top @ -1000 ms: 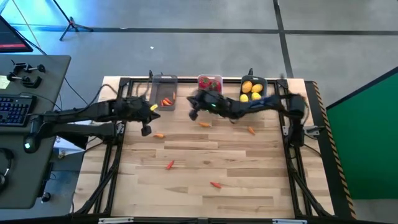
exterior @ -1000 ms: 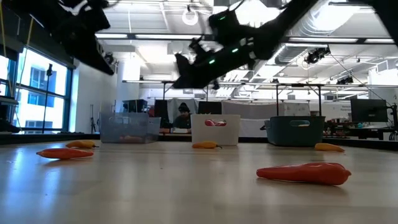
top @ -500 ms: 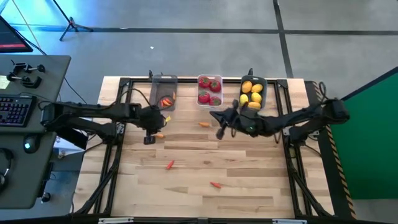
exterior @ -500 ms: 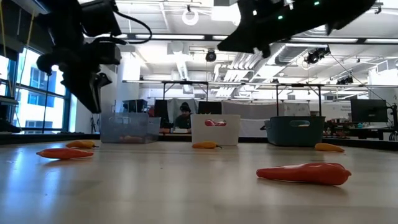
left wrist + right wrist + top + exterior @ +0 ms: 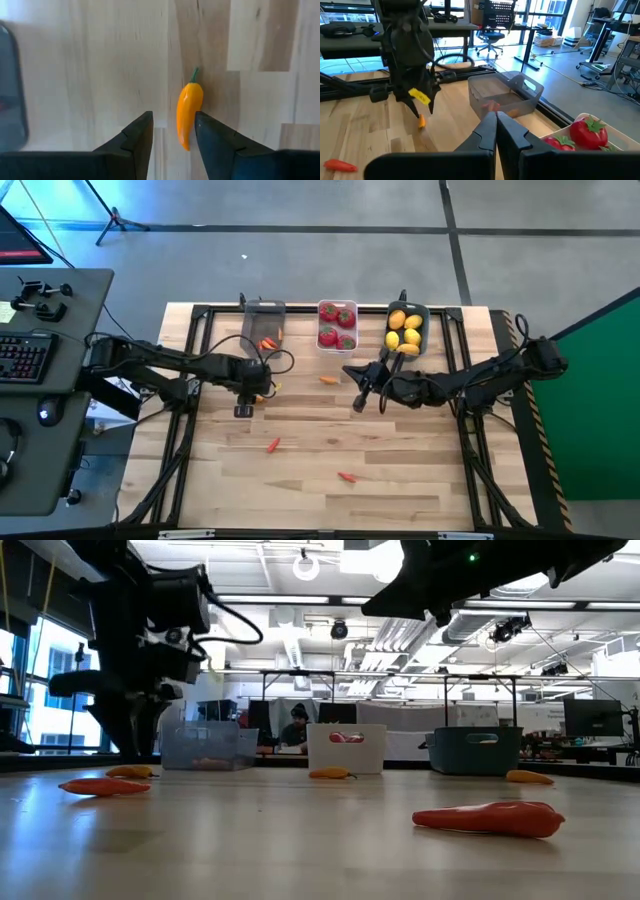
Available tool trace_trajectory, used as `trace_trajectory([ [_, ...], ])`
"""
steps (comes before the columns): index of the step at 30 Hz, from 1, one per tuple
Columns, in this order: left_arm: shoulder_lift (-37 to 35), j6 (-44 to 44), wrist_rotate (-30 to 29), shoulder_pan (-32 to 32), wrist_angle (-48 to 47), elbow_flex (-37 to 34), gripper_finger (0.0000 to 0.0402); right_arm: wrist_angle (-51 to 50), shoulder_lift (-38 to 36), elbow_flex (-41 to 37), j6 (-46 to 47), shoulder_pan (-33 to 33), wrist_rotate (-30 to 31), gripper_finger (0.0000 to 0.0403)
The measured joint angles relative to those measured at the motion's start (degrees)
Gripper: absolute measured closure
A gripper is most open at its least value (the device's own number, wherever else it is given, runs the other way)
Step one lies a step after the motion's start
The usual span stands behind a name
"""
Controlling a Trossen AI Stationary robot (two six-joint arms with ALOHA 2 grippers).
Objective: Sort produce into baskets
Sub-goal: Put the orange chili pepper into the black bin
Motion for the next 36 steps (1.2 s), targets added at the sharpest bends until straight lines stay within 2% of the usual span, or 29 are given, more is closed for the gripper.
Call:
trace_trajectory([
  [8, 5.2, 0.3, 0.3, 0.0, 0.1, 0.0, 0.03, -0.1, 0.0, 0.0, -0.1, 0.0, 0.2, 0.0403],
  [17, 6.1, 1.4, -0.1, 0.1, -0.5, 0.6, 0.0393, -0.7, 0.0, 0.0, -0.2, 0.0, 0.1, 0.0403],
  [23, 4.5, 2.9, -5.1, 1.2, -3.1, 6.5, 0.0397, -1.4, 0.0, 0.0, 0.0, 0.0, 0.1, 0.0403],
  [26, 3.2, 3.0, -7.2, 4.8, -4.0, 11.0, 0.0399, -1.7, 0.0, 0.0, 0.2, 0.0, 0.1, 0.0403],
  [31, 1.6, 4.8, -8.3, 14.1, -3.8, 17.0, 0.0401, -2.0, 0.0, 0.0, 0.2, 0.0, -0.1, 0.0403],
  [36, 2.0, 9.0, -6.3, 22.8, 0.9, 18.5, 0.0401, -2.8, 0.0, 0.0, 0.2, 0.0, -0.1, 0.0403],
])
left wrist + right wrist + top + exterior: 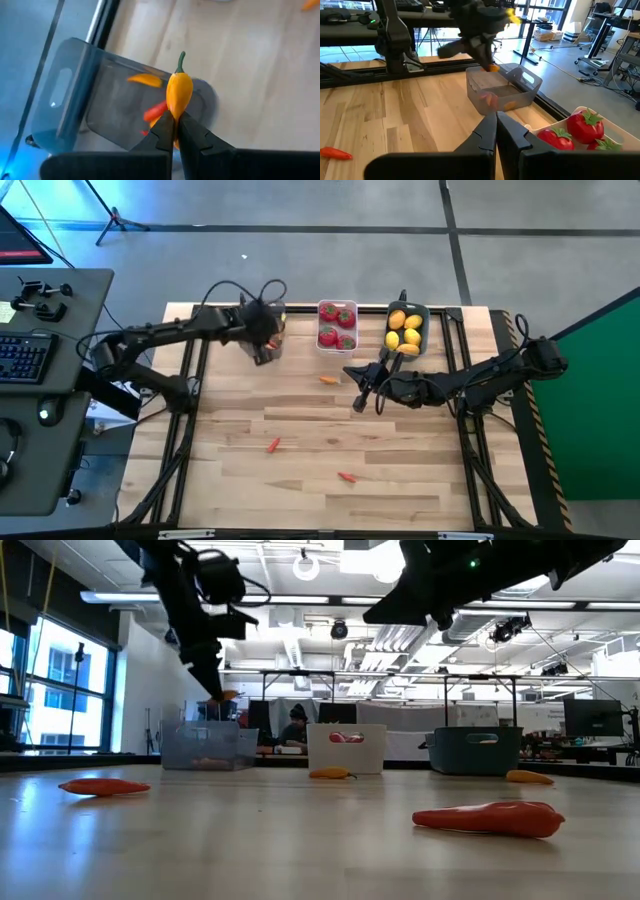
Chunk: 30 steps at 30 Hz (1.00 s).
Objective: Sort produce into baskets
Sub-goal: Put the orange chili pepper into the black bin, then put the red chili pepper into the black bin
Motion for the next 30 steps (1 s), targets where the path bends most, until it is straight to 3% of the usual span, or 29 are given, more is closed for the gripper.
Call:
trace_trajectory([
  [10, 10.0, 7.0, 2.3, 11.0, 7.6, 0.1, 0.0398, -2.0, 0.0, 0.0, 0.0, 0.0, 0.0, 0.0403],
  [16, 12.8, 6.4, 6.9, 14.3, 8.4, 1.8, 0.0355, -3.9, 0.0, 0.0, -0.2, -0.1, 0.0, 0.0403],
  [23, 11.2, 7.8, 10.3, 13.1, 8.6, 1.8, 0.0294, -8.8, 0.0, 0.0, 2.8, -0.1, 0.0, 0.0403],
  [30, 5.0, 9.4, 16.4, 4.9, 10.0, 0.3, 0.0307, -12.5, 0.0, 0.0, 5.1, 1.0, 0.0, 0.0402],
])
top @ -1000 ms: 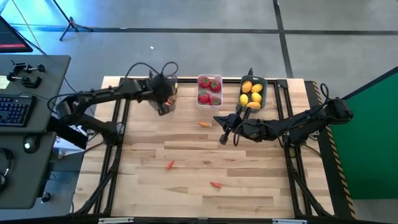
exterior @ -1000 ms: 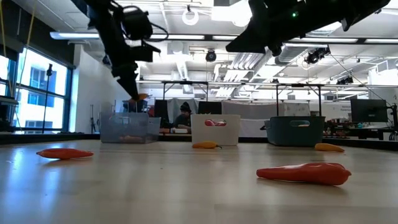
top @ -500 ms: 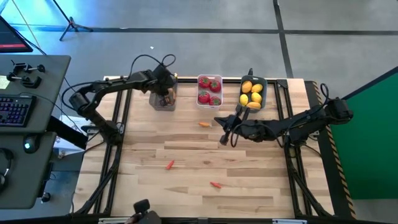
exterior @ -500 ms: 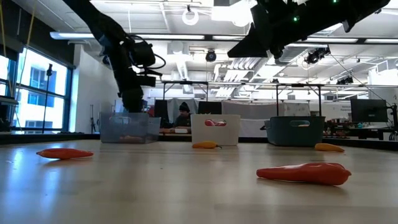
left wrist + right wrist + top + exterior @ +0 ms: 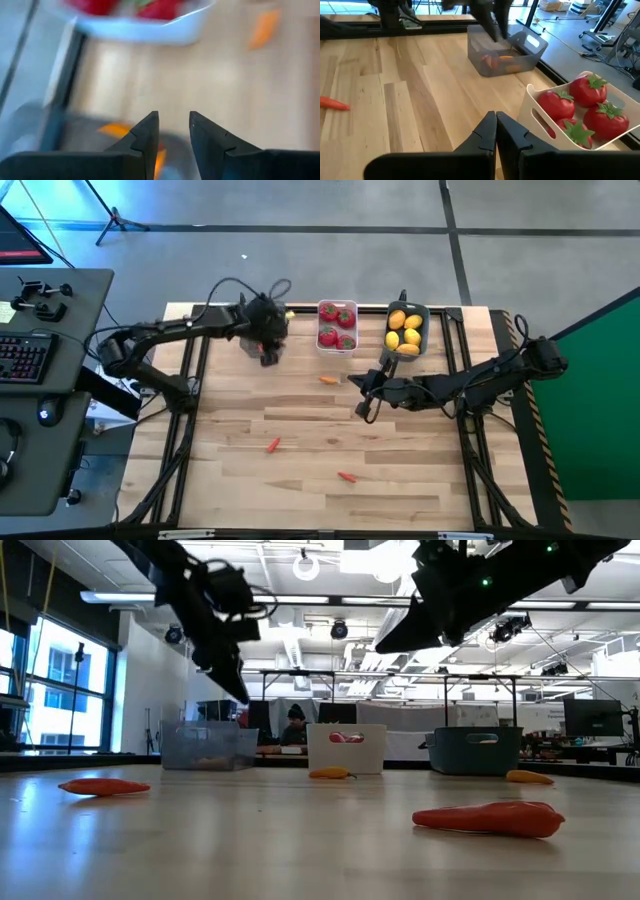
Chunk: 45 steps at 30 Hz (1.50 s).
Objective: Sort produce into baskets
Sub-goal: Put the red chili pepper into the black bin
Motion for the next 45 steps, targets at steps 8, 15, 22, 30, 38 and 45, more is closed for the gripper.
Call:
trace_trajectory([
  [8, -2.7, -7.4, 1.7, -19.3, 0.8, -3.5, 0.0323, -0.1, 0.0, 0.0, 1.1, 1.3, 0.0, 0.0402],
  [15, -0.6, -16.7, 1.6, -35.2, 12.6, -4.7, 0.0323, -0.2, 0.0, 0.0, 3.1, 2.6, 0.0, 0.0402],
  [22, 5.6, -25.5, 1.7, -45.6, 26.1, -4.7, 0.0323, -0.8, 0.0, 0.0, 7.6, 2.8, -0.4, 0.0402],
  [30, 16.5, -32.6, -3.0, -53.1, 40.7, -4.0, 0.0308, -1.8, 0.0, 0.0, 8.9, 2.8, -1.6, 0.0402],
  [38, 28.4, -33.5, -8.1, -57.1, 42.4, 7.3, 0.0278, -2.0, 0.0, 0.0, 9.9, 2.8, -1.6, 0.0402],
  [45, 35.6, -33.2, -8.6, -57.3, 38.2, 14.9, 0.0276, -3.1, 0.0, 0.0, 10.1, 3.1, -1.6, 0.0402],
])
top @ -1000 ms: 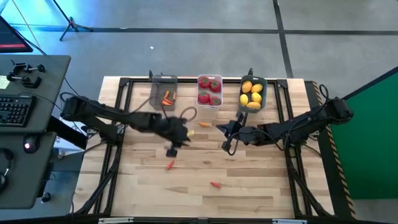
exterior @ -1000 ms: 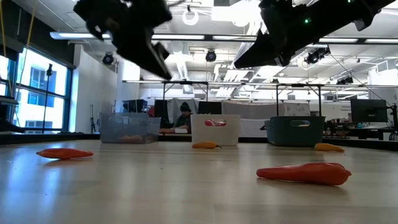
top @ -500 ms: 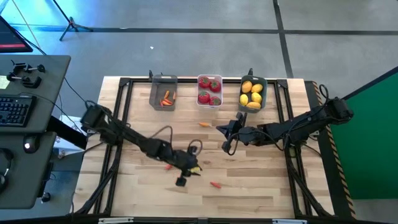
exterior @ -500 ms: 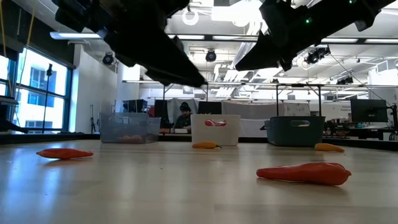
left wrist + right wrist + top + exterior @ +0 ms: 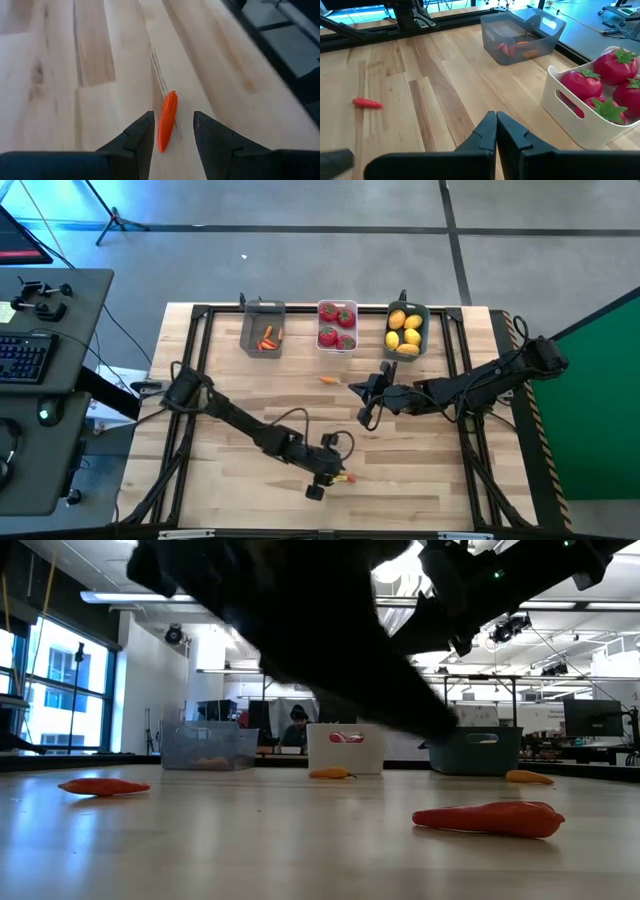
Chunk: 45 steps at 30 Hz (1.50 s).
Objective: Sort produce into baskets
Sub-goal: Put the red chili pepper into the black bin
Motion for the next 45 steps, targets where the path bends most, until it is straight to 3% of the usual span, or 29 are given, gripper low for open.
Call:
trace_trajectory([
  [7, 5.3, 0.4, 0.0, 0.0, -3.0, 3.0, 0.0276, 0.0, 0.0, 0.0, 0.0, 0.0, 0.0, 0.0402],
  [15, 5.5, -0.1, 1.7, 0.9, -3.3, 3.2, 0.0284, -0.7, 0.0, 0.0, 0.0, 0.0, 0.0, 0.0402],
  [19, 6.1, -0.6, 4.0, 1.4, -2.8, 3.2, 0.0316, -0.9, 0.0, 0.0, 0.0, 0.0, 0.0, 0.0402],
  [24, 6.3, -0.5, 5.9, 2.2, -2.6, 3.2, 0.0385, -1.2, 0.0, 0.0, 0.0, 0.0, 0.0, 0.0402],
  [28, 5.5, 1.6, 6.1, 2.2, -4.6, 3.3, 0.0394, -1.3, 0.0, 0.0, 0.0, 0.0, 0.0, 0.0402],
  [36, -3.0, 3.6, -5.6, 2.3, -17.3, 0.4, 0.0401, -3.0, 0.0, 0.0, 1.0, 0.0, 0.0, 0.0402],
  [45, -23.6, -4.0, -13.6, 8.4, -17.9, -17.7, 0.0401, -3.5, 0.0, 0.0, 0.9, 0.0, 0.3, 0.0402],
])
